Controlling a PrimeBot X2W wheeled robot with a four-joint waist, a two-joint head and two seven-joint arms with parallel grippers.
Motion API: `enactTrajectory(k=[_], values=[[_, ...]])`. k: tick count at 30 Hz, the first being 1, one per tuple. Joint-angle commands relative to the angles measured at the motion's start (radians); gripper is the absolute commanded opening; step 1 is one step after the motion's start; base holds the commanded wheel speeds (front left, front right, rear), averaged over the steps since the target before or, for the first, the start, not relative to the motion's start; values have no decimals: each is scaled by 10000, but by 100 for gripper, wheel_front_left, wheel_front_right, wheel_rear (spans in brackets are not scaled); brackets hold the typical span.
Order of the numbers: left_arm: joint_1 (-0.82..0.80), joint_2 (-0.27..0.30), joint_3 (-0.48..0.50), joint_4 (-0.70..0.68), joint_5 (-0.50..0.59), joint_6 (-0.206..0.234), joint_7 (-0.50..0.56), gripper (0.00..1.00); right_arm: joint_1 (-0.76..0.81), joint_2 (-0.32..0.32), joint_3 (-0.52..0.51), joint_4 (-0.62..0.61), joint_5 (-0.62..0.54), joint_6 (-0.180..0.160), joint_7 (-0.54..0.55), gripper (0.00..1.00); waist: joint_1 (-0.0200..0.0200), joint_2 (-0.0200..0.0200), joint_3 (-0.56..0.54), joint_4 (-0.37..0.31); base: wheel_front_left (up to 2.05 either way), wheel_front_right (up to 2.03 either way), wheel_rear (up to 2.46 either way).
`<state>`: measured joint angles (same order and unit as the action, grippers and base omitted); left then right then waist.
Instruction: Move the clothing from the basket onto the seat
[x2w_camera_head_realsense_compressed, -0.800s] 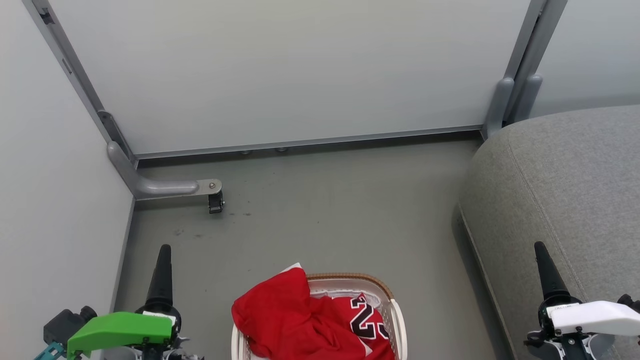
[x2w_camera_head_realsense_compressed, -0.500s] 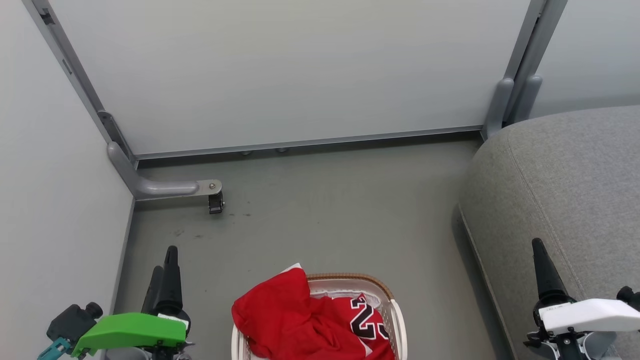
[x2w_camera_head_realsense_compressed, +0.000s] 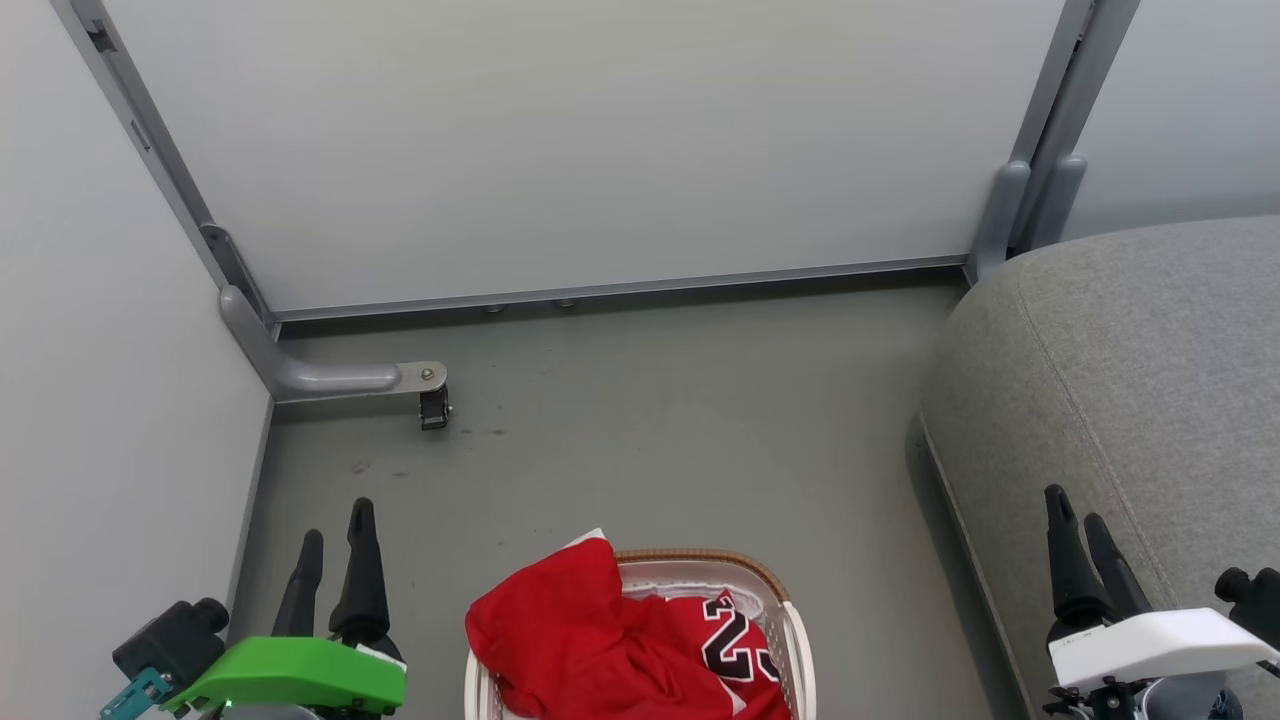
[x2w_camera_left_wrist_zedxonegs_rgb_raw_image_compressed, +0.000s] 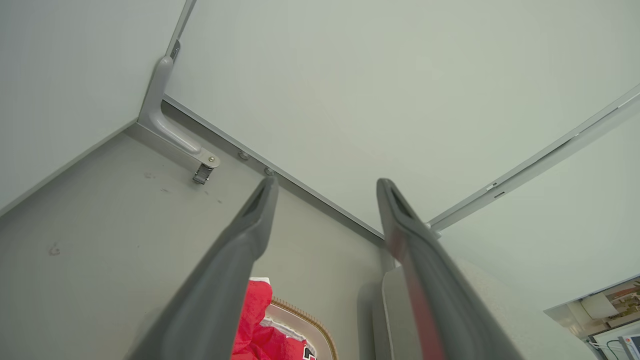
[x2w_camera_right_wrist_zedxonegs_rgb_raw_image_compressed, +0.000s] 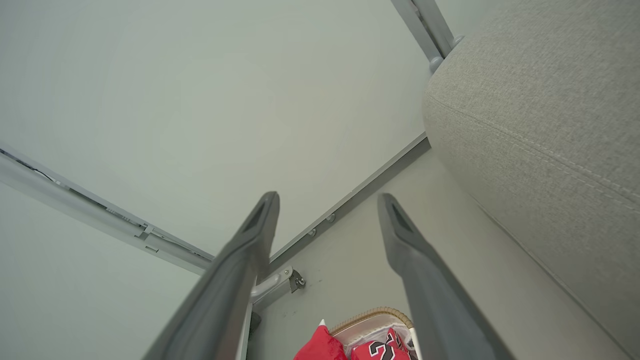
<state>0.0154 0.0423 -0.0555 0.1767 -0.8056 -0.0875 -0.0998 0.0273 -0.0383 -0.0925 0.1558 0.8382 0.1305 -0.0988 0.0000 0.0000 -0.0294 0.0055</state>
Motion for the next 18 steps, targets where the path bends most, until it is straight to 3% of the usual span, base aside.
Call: enactTrajectory(k=[1,18], values=[[56,68,-7,-143,312,38,-92,100,21,-80,2,-156,-340,2,-103,100,0,0,-3,1,0,0,0],[308,83,-210,-92,2222,102,-572,100,301,-101,235,-262,-2405,2,-573,100,0,0,-69,2,0,0,0]])
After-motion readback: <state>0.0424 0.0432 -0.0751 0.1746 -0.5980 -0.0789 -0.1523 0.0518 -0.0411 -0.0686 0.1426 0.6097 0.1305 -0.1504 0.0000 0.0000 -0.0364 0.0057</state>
